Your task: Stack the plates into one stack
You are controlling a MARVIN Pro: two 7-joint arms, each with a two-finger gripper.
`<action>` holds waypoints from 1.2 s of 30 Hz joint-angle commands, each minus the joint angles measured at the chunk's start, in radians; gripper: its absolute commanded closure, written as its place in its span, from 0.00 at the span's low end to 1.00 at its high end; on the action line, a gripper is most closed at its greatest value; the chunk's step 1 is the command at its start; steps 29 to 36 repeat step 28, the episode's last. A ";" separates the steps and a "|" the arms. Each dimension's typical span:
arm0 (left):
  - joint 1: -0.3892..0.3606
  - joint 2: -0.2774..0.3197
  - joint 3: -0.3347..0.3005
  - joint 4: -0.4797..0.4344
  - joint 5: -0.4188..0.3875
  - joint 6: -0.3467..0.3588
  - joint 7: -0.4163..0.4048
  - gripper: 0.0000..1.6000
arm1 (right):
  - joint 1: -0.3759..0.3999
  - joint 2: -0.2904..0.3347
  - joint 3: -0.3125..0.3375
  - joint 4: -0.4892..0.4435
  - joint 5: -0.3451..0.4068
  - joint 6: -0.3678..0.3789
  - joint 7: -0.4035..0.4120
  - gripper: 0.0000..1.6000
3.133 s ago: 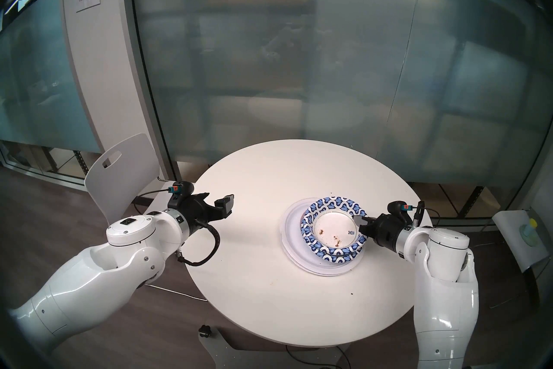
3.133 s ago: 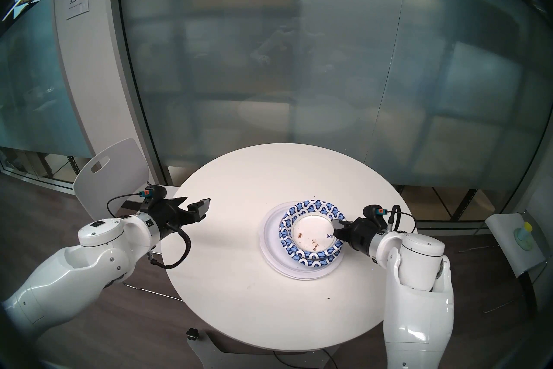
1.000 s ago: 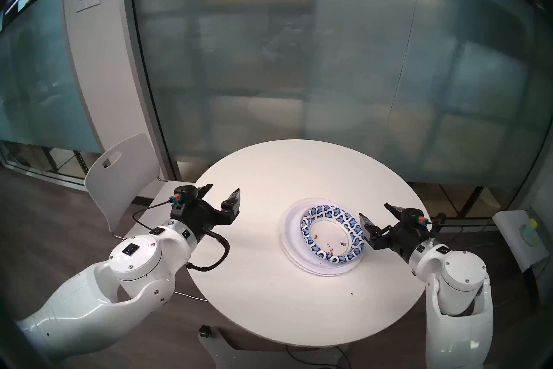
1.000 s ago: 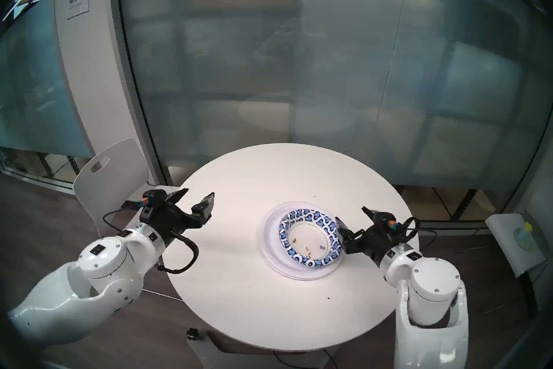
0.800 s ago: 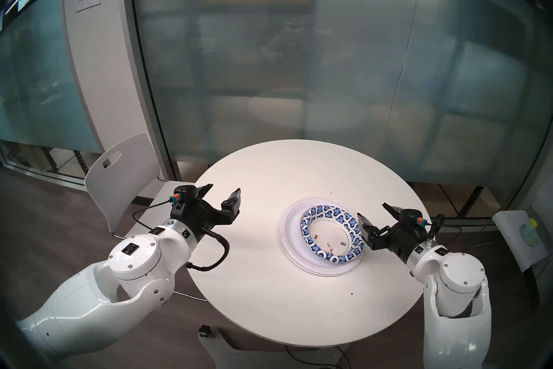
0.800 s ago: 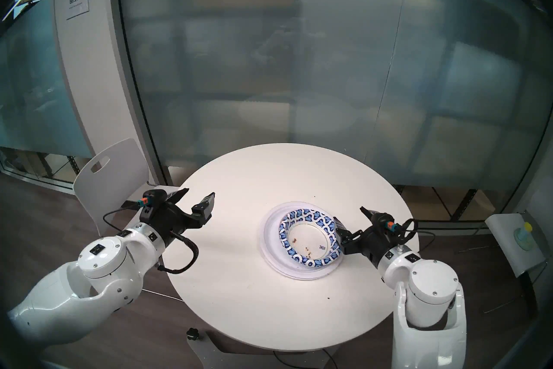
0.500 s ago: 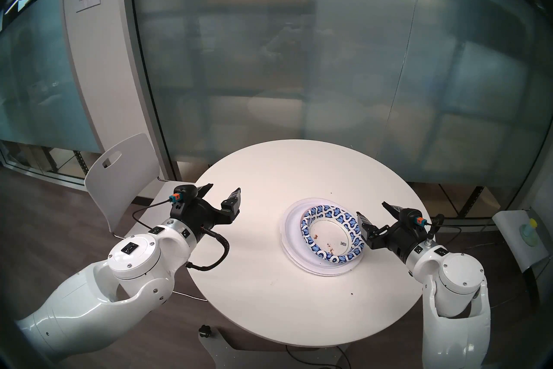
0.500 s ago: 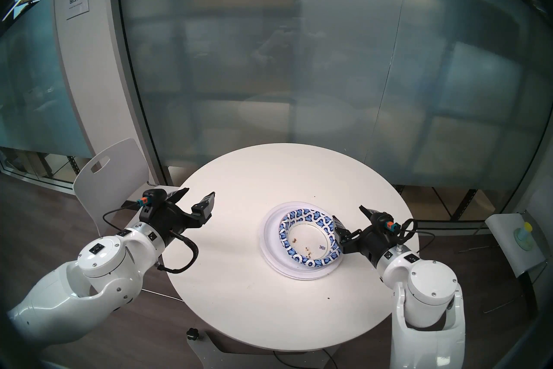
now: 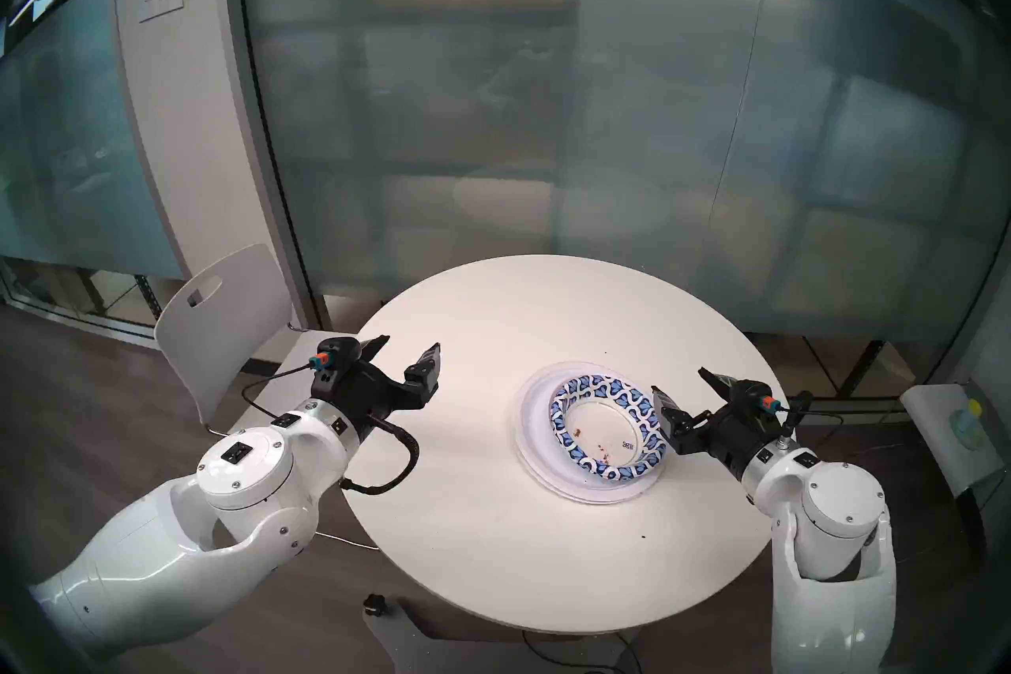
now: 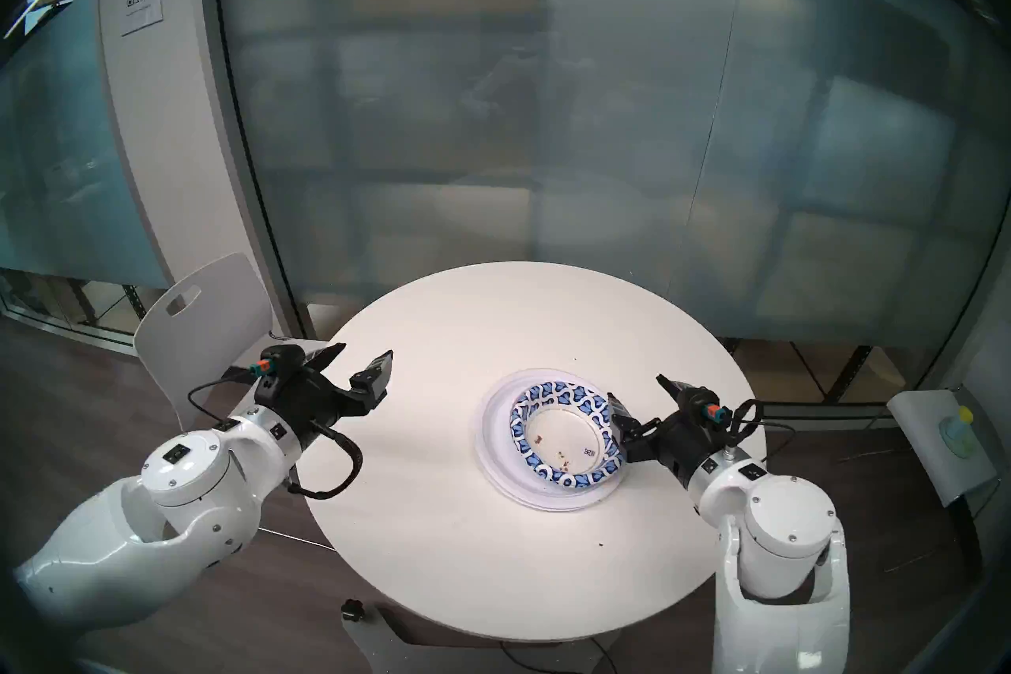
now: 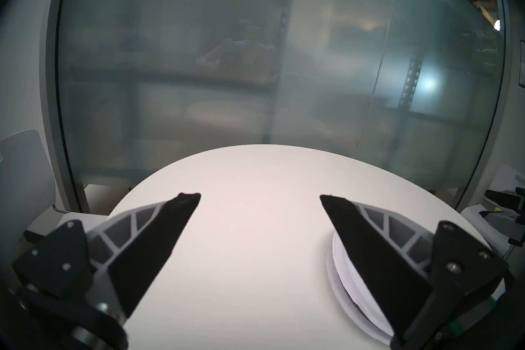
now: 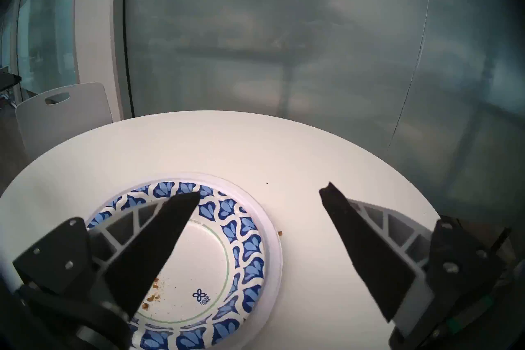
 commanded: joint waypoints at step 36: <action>-0.004 0.002 -0.010 -0.022 0.002 -0.007 0.006 0.00 | 0.006 0.001 0.000 -0.025 0.004 -0.010 0.005 0.00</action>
